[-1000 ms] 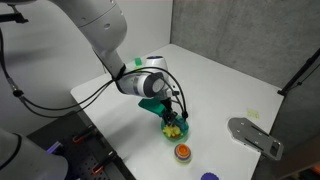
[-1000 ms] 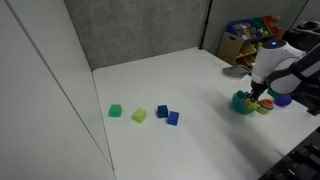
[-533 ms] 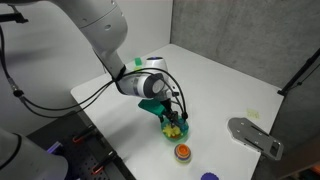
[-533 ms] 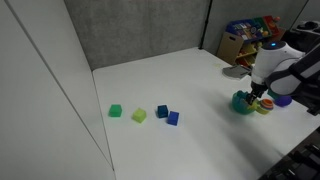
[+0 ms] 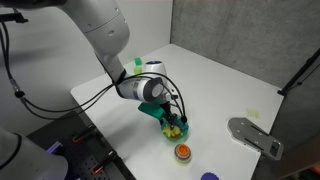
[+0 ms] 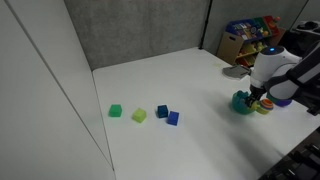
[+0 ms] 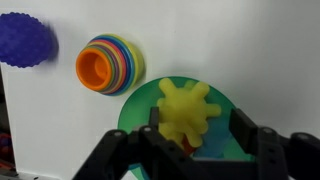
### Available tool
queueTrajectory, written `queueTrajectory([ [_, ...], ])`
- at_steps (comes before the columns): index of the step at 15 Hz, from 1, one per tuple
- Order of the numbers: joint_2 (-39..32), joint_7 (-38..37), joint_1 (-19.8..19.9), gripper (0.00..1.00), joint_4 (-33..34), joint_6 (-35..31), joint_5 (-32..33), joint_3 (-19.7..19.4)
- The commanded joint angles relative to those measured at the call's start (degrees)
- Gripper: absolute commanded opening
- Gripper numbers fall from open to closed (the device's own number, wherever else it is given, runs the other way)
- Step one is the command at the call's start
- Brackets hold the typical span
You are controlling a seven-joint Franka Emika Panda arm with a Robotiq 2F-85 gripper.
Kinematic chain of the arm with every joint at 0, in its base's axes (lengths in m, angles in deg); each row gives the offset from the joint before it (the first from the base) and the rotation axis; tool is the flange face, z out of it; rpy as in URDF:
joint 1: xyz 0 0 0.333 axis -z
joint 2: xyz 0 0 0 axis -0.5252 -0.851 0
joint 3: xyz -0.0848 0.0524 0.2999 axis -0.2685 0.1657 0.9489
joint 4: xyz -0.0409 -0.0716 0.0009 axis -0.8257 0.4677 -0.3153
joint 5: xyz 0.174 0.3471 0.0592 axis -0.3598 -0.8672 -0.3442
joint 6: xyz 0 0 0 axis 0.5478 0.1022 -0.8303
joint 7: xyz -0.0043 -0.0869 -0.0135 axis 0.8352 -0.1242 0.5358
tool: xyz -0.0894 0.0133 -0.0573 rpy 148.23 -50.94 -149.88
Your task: Remove the yellow microbe shaped toy from the green bowl and put it on the table
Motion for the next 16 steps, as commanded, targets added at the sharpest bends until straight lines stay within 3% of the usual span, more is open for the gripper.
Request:
queueTrajectory([
  [1, -0.87, -1.58, -1.66, 0.41, 0.16, -1.51, 1.42, -2.06],
  [4, -0.55, -1.57, -2.27, 0.19, 0.06, -1.41, 1.41, -3.04],
  [5, -0.52, -1.64, -2.5, 0.18, 0.03, -1.37, 1.48, -3.28],
  [7, -0.39, -1.62, -2.81, 0.04, -0.1, -1.31, 1.53, -3.48],
  [16, 4.69, -0.95, -4.37, 0.06, -1.41, 1.24, 1.66, -3.5],
])
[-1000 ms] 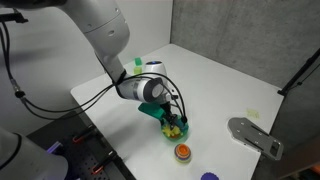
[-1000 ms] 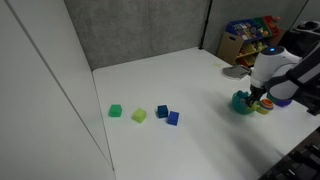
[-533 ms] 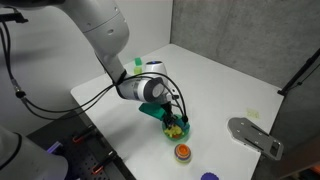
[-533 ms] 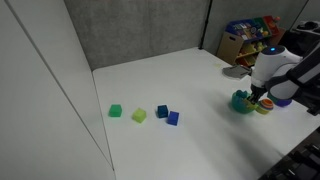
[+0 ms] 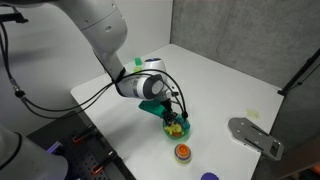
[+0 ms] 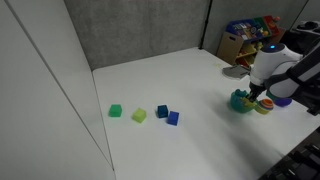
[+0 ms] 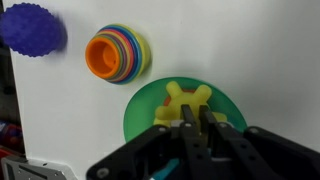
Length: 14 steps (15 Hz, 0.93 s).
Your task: Remove the yellow microbe shaped toy from the green bowl and put it on the table
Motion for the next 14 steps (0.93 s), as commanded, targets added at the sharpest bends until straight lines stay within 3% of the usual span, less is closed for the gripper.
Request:
queueTrajectory([
  [1, 4.9, -1.15, -1.51, 0.06, -1.75, 2.04, 2.01, -0.85],
  [6, 12.2, -0.3, -0.81, 0.06, -4.63, 6.35, 1.32, 2.16],
  [10, 17.49, -0.69, 0.19, 0.06, -8.08, 9.93, 0.22, 7.79],
  [14, 17.58, -2.08, 1.03, 0.06, -10.89, 9.09, -0.44, 13.1],
])
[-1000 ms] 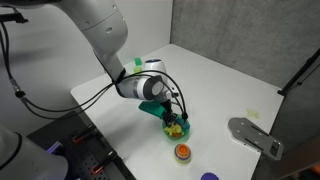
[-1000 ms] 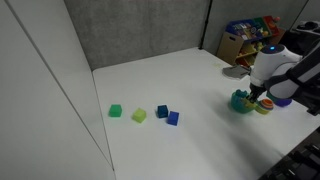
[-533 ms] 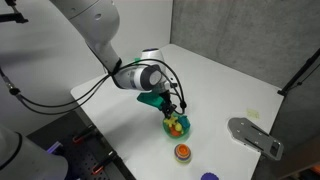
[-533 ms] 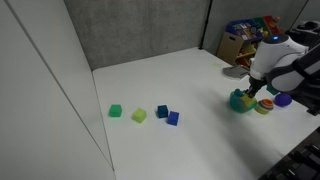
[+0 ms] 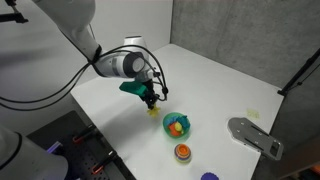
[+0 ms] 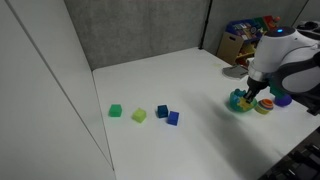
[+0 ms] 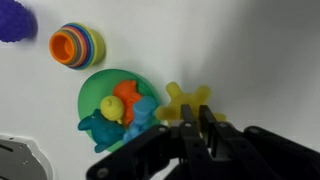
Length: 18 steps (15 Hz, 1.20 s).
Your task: Remove the yellow microbe shaped toy from the green bowl and put it on the table
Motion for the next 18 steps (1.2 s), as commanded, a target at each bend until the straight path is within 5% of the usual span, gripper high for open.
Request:
queueTrajectory([
  [1, 0.6, -1.9, 1.67, 0.06, -3.0, -0.39, -0.84, 4.37],
  [6, -4.65, -5.94, 0.76, 0.06, -3.43, -2.12, -0.92, 6.54],
  [16, -14.14, -10.1, -4.24, 0.06, -2.17, -6.8, -0.85, 3.12],
  [17, -13.89, -9.81, -4.5, 0.37, -2.35, -6.86, -1.13, 2.9],
  [18, -13.33, -9.28, -4.5, 0.39, -2.63, -6.71, -1.63, 2.93],
])
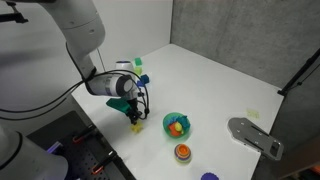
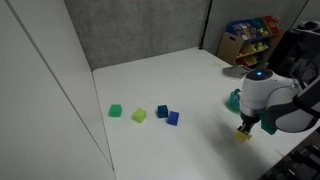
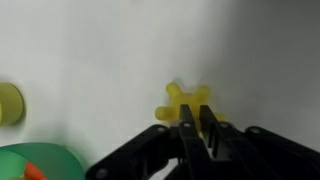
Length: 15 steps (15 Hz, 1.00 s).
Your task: Remove the yellow microbe shaped toy from the green bowl and put it on the table
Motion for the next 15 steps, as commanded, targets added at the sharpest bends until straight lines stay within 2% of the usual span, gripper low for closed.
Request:
queueTrajectory([
  [1, 1.64, 0.16, -1.31, 0.47, -0.16, 0.47, -1.37, -1.16],
  [5, 6.84, 1.57, -0.21, 0.77, -1.36, 2.94, -3.08, -0.54],
  [8, 12.11, 2.73, 1.38, 0.99, -1.88, 7.35, -5.59, 0.9],
  [15, 27.14, 6.49, 6.87, 1.0, -1.08, 23.81, -13.3, 5.95],
])
